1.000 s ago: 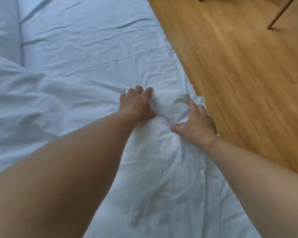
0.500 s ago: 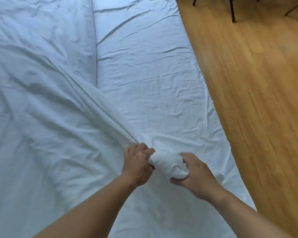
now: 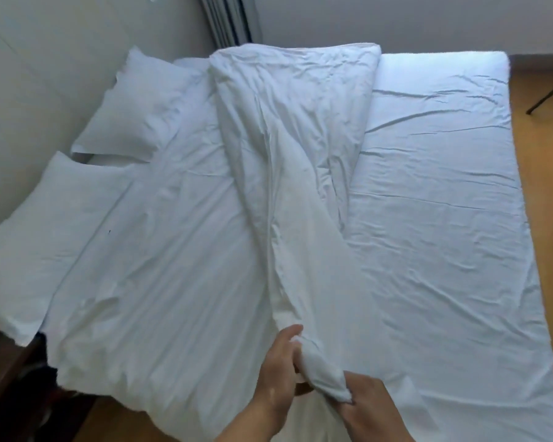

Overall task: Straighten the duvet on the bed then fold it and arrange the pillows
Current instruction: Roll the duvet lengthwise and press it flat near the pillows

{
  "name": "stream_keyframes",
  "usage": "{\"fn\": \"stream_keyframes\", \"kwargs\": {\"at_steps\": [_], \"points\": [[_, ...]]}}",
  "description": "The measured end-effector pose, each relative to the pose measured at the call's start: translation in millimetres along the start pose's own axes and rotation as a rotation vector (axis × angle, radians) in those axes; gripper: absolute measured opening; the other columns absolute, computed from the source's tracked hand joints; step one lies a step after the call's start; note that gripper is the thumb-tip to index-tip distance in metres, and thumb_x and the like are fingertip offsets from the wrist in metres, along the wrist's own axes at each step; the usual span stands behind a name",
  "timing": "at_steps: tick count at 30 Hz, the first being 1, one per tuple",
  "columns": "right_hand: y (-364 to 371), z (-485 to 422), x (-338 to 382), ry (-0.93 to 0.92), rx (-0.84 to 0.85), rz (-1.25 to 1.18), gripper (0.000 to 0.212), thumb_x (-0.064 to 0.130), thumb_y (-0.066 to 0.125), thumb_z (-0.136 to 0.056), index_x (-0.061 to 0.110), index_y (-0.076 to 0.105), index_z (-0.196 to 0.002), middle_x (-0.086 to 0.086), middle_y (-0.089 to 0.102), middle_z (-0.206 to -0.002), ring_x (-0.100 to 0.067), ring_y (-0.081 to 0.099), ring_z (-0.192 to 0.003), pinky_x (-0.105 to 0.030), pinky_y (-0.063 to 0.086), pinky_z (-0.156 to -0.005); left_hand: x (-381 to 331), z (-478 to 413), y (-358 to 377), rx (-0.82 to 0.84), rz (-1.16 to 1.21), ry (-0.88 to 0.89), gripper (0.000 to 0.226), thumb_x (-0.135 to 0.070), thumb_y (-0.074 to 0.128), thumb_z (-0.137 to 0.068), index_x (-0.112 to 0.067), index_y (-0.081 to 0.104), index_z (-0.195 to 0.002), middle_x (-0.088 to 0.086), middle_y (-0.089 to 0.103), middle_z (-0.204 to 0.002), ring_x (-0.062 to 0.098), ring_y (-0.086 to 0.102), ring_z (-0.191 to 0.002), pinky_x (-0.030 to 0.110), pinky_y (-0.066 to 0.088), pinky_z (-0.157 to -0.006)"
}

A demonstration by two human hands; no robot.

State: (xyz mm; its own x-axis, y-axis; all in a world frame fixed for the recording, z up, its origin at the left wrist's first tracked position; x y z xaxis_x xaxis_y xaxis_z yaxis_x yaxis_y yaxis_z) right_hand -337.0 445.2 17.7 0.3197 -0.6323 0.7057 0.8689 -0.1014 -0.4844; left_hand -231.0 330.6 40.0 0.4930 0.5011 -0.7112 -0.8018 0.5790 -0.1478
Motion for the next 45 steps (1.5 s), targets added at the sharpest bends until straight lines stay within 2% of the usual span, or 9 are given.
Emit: {"fn": "stream_keyframes", "kwargs": {"at_steps": [3, 9, 22, 28, 31, 33, 37, 41, 45], "points": [[35, 12, 57, -0.024, -0.084, 0.035, 0.026, 0.062, 0.043, -0.071, 0.043, 0.061, -0.072, 0.014, 0.07, -0.075, -0.005, 0.066, -0.075, -0.022, 0.046, -0.065, 11, 8, -44, 0.12, -0.045, -0.078, 0.037, -0.042, 0.07, -0.083, -0.045, 0.057, -0.118, 0.002, 0.057, -0.123, 0.028, 0.067, -0.102, 0.047, 0.064, -0.072], [127, 32, 158, -0.091, -0.157, 0.203, 0.032, 0.053, 0.044, -0.085, 0.027, 0.06, -0.077, 0.007, 0.07, -0.075, -0.016, 0.063, -0.067, -0.037, 0.05, -0.062, 17, 22, -162, 0.243, -0.101, -0.117, 0.058, -0.006, 0.061, -0.085, -0.04, 0.046, -0.129, 0.01, 0.051, -0.122, 0.033, 0.064, -0.101, 0.049, 0.064, -0.073], [308, 14, 327, -0.177, -0.006, 0.178, 0.015, 0.036, 0.057, -0.085, 0.022, 0.052, -0.083, 0.01, 0.059, -0.072, -0.018, 0.057, -0.069, -0.03, 0.041, -0.062, 37, 3, -416, 0.124, -0.24, 0.024, 0.054, 0.0, 0.051, -0.088, -0.041, 0.052, -0.124, 0.005, 0.057, -0.122, 0.024, 0.064, -0.1, 0.036, 0.062, -0.079], [392, -53, 397, -0.183, 0.243, 0.06, 0.034, 0.065, 0.065, -0.079, 0.032, 0.059, -0.081, 0.011, 0.064, -0.074, -0.008, 0.057, -0.067, -0.021, 0.044, -0.061, 28, -45, -534, 0.135, -0.553, 0.083, 0.052, -0.001, 0.055, -0.089, -0.041, 0.048, -0.121, 0.001, 0.058, -0.12, 0.014, 0.06, -0.092, 0.014, 0.048, -0.066], [401, -113, 415, 0.004, 0.124, -0.158, 0.039, 0.074, 0.062, -0.074, 0.037, 0.07, -0.085, 0.012, 0.073, -0.08, -0.003, 0.068, -0.072, -0.025, 0.057, -0.073, 24, -66, -592, 0.176, -0.662, 0.065, 0.046, -0.007, 0.057, -0.089, -0.042, 0.047, -0.118, -0.004, 0.058, -0.117, 0.008, 0.057, -0.087, 0.007, 0.041, -0.061], [405, -153, 424, 0.174, 0.031, -0.266, 0.046, 0.072, 0.063, -0.074, 0.03, 0.067, -0.094, 0.004, 0.073, -0.084, -0.011, 0.072, -0.071, -0.038, 0.062, -0.072, 22, -71, -612, 0.265, -0.738, 0.086, 0.042, -0.013, 0.059, -0.088, -0.042, 0.047, -0.117, -0.01, 0.057, -0.112, 0.005, 0.056, -0.085, 0.005, 0.04, -0.063], [446, -216, 465, 0.386, 0.148, -0.176, 0.063, 0.064, 0.074, -0.07, 0.012, 0.056, -0.101, -0.009, 0.07, -0.085, -0.022, 0.071, -0.058, -0.03, 0.057, -0.048, 17, -82, -644, 0.338, -0.734, 0.09, 0.039, -0.017, 0.06, -0.082, -0.043, 0.049, -0.11, -0.017, 0.055, -0.095, 0.003, 0.055, -0.08, 0.01, 0.042, -0.064], [488, -255, 493, 0.396, 0.103, -0.062, 0.032, 0.029, 0.065, -0.073, 0.004, 0.063, -0.094, -0.01, 0.07, -0.091, -0.028, 0.071, -0.082, -0.041, 0.062, -0.073, 23, -106, -690, 0.41, -0.707, 0.046, 0.04, -0.023, 0.063, -0.072, -0.045, 0.052, -0.105, -0.009, 0.059, -0.105, 0.013, 0.06, -0.095, 0.023, 0.051, -0.08], [530, -270, 526, 0.301, 0.098, -0.08, 0.024, 0.024, 0.054, -0.08, 0.018, 0.065, -0.1, 0.001, 0.07, -0.095, -0.021, 0.067, -0.09, -0.043, 0.059, -0.081, 32, -134, -741, 0.65, -0.667, 0.044, 0.042, -0.029, 0.078, -0.071, -0.04, 0.062, -0.108, -0.02, 0.06, -0.122, 0.0, 0.058, -0.114, 0.023, 0.049, -0.101]]}}
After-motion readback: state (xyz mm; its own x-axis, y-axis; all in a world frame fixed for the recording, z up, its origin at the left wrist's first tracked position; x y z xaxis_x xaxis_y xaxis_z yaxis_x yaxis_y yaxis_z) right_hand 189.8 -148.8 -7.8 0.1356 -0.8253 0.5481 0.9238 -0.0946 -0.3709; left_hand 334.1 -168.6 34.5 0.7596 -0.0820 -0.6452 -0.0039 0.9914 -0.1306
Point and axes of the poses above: each hand's wrist, its own z-axis away from the middle knuckle, its own y-axis out of the palm, x = y × z, the point moved 10 cm from there along -z, towards the middle knuckle
